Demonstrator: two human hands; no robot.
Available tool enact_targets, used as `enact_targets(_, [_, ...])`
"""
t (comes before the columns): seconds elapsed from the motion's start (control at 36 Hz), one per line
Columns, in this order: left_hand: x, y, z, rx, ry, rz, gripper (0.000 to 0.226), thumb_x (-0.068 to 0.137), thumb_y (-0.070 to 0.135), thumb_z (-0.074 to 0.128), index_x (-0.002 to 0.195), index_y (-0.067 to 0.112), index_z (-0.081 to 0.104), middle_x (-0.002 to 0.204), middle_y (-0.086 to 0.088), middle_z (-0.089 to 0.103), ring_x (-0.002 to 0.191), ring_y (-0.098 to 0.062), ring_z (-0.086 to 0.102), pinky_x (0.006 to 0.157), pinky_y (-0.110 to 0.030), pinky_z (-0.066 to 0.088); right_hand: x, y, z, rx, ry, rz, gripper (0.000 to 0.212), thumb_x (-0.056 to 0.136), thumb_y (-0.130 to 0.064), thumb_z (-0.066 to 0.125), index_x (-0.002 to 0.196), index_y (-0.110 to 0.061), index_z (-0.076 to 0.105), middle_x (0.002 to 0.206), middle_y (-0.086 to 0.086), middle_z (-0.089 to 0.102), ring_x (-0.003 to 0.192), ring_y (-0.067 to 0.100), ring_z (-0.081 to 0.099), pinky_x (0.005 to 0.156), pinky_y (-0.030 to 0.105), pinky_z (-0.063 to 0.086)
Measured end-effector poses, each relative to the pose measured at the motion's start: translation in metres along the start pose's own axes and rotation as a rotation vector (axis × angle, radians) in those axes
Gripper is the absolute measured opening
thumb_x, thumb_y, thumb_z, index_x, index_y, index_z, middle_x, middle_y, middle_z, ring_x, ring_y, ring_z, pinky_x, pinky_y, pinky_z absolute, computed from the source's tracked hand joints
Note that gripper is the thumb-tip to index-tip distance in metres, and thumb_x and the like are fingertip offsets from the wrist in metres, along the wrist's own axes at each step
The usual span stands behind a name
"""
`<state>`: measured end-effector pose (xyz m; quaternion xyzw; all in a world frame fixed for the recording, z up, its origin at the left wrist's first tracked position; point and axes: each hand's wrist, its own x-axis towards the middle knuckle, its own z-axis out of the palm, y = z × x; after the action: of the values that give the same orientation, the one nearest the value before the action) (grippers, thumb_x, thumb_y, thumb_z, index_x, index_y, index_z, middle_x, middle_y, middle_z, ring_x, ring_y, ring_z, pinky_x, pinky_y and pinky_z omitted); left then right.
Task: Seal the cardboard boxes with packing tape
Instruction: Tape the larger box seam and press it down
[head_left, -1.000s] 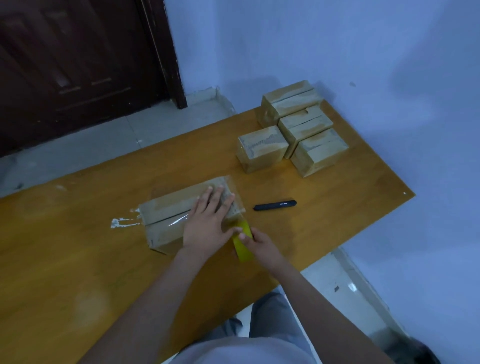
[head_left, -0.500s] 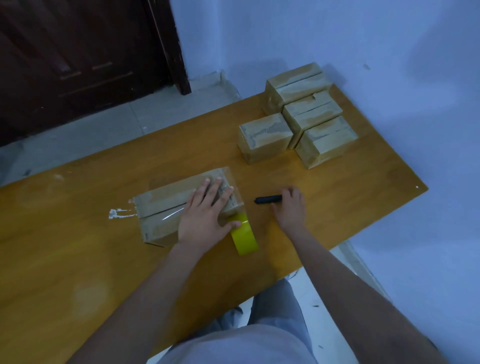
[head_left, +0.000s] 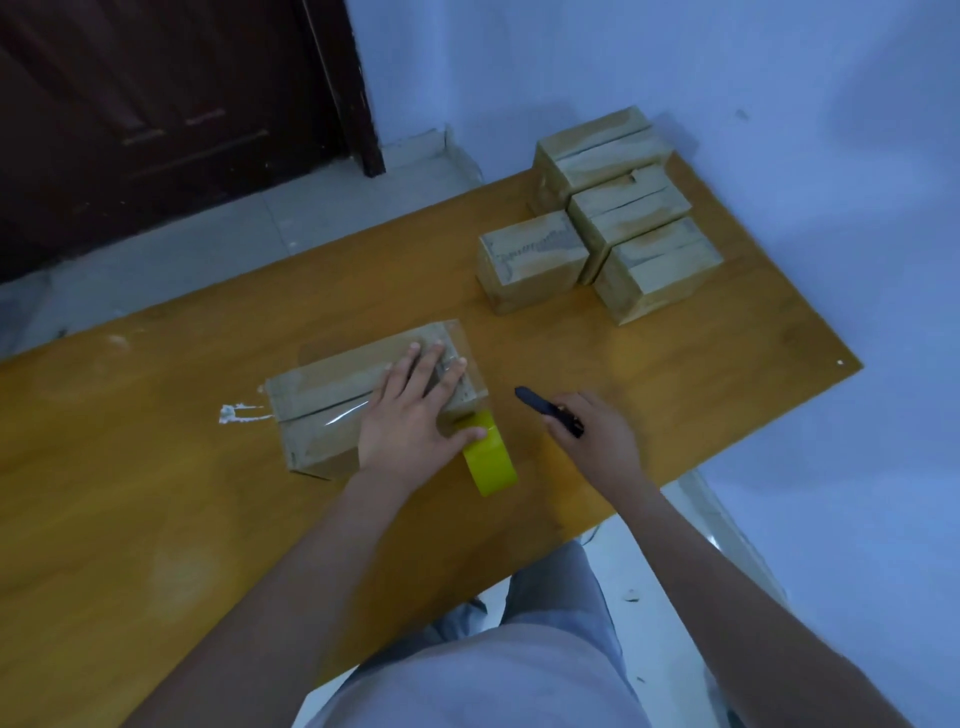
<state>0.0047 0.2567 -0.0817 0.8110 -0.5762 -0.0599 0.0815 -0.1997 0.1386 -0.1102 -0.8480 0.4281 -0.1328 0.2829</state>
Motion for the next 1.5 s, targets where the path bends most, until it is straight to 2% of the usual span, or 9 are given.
enact_targets(0.14, [0.000, 0.000, 0.000, -0.007, 0.035, 0.007, 0.081, 0.074, 0.073, 0.051, 0.140, 0.025, 0.047, 0.149, -0.002, 0.039, 0.140, -0.026, 0.029, 0.109, -0.048, 0.031, -0.014, -0.018, -0.017, -0.061, -0.019, -0.136, 0.022, 0.085, -0.035, 0.060, 0.101, -0.023, 0.069, 0.082, -0.006, 0.057, 0.060, 0.008, 0.052, 0.044, 0.018, 0.037])
enact_targets(0.47, [-0.001, 0.003, -0.004, 0.015, -0.003, 0.003, 0.082, 0.080, 0.070, 0.051, 0.148, 0.028, 0.032, 0.157, 0.001, 0.023, 0.146, -0.022, 0.012, 0.116, -0.042, 0.013, -0.011, -0.052, -0.013, -0.232, -0.101, -0.153, 0.019, 0.090, -0.034, 0.059, 0.102, -0.023, 0.069, 0.086, -0.002, 0.057, 0.065, 0.018, 0.057, 0.049, 0.030, 0.046])
enact_targets(0.58, [-0.001, 0.002, -0.002, 0.036, 0.020, -0.003, 0.083, 0.076, 0.072, 0.054, 0.143, 0.026, 0.041, 0.153, -0.001, 0.033, 0.143, -0.024, 0.023, 0.113, -0.044, 0.023, -0.013, -0.052, -0.013, -0.232, -0.069, -0.057, 0.019, 0.092, -0.033, 0.056, 0.103, -0.021, 0.067, 0.090, -0.002, 0.057, 0.067, 0.019, 0.057, 0.050, 0.028, 0.042])
enact_targets(0.86, [-0.002, 0.002, -0.005, 0.003, -0.027, -0.003, 0.083, 0.081, 0.073, 0.045, 0.150, 0.031, 0.024, 0.159, 0.003, 0.013, 0.147, -0.020, 0.003, 0.117, -0.039, 0.005, 0.011, -0.019, 0.010, -0.213, -0.148, 0.356, 0.024, 0.096, -0.031, 0.050, 0.111, -0.014, 0.059, 0.108, 0.004, 0.049, 0.075, 0.017, 0.047, 0.061, 0.030, 0.039])
enact_targets(1.03, [-0.001, 0.003, -0.008, 0.008, -0.072, -0.010, 0.084, 0.082, 0.073, 0.041, 0.151, 0.033, 0.015, 0.160, 0.006, 0.004, 0.147, -0.018, -0.005, 0.117, -0.037, -0.001, 0.013, -0.015, 0.039, -0.306, -0.195, 0.389, 0.026, 0.096, -0.029, 0.047, 0.117, -0.014, 0.053, 0.120, 0.005, 0.049, 0.114, 0.026, 0.045, 0.093, 0.040, 0.042])
enact_targets(1.14, [0.000, 0.003, -0.009, 0.008, -0.080, -0.016, 0.083, 0.082, 0.073, 0.043, 0.151, 0.034, 0.016, 0.160, 0.006, 0.003, 0.147, -0.018, -0.006, 0.117, -0.036, -0.003, 0.016, -0.027, 0.039, -0.004, -0.052, 0.256, 0.032, 0.093, -0.024, 0.052, 0.121, -0.009, 0.054, 0.119, 0.006, 0.045, 0.113, 0.024, 0.045, 0.096, 0.036, 0.040])
enact_targets(1.25, [0.000, 0.002, -0.005, -0.006, -0.049, -0.005, 0.082, 0.080, 0.072, 0.048, 0.149, 0.032, 0.027, 0.159, 0.004, 0.015, 0.147, -0.019, 0.005, 0.117, -0.038, 0.003, 0.013, -0.055, 0.028, 0.496, -0.188, 0.194, 0.027, 0.092, -0.013, 0.056, 0.118, -0.009, 0.059, 0.116, 0.003, 0.044, 0.108, 0.014, 0.048, 0.096, 0.024, 0.040])
enact_targets(1.44, [-0.001, 0.001, -0.006, -0.009, -0.058, 0.015, 0.078, 0.086, 0.068, 0.043, 0.151, 0.033, 0.017, 0.160, 0.005, 0.006, 0.147, -0.019, -0.004, 0.117, -0.037, 0.000, 0.014, -0.056, 0.030, 0.447, -0.238, 0.159, 0.015, 0.089, -0.012, 0.062, 0.103, -0.010, 0.068, 0.108, 0.008, 0.055, 0.084, -0.003, 0.053, 0.075, 0.005, 0.040])
enact_targets(1.5, [0.000, 0.000, -0.008, 0.002, -0.067, 0.015, 0.076, 0.088, 0.066, 0.040, 0.151, 0.034, 0.013, 0.160, 0.005, 0.002, 0.147, -0.018, -0.007, 0.117, -0.037, -0.001, 0.013, -0.056, 0.029, 0.431, -0.249, 0.152, 0.015, 0.088, -0.013, 0.063, 0.102, -0.011, 0.069, 0.103, 0.005, 0.057, 0.085, 0.002, 0.055, 0.079, 0.011, 0.043])
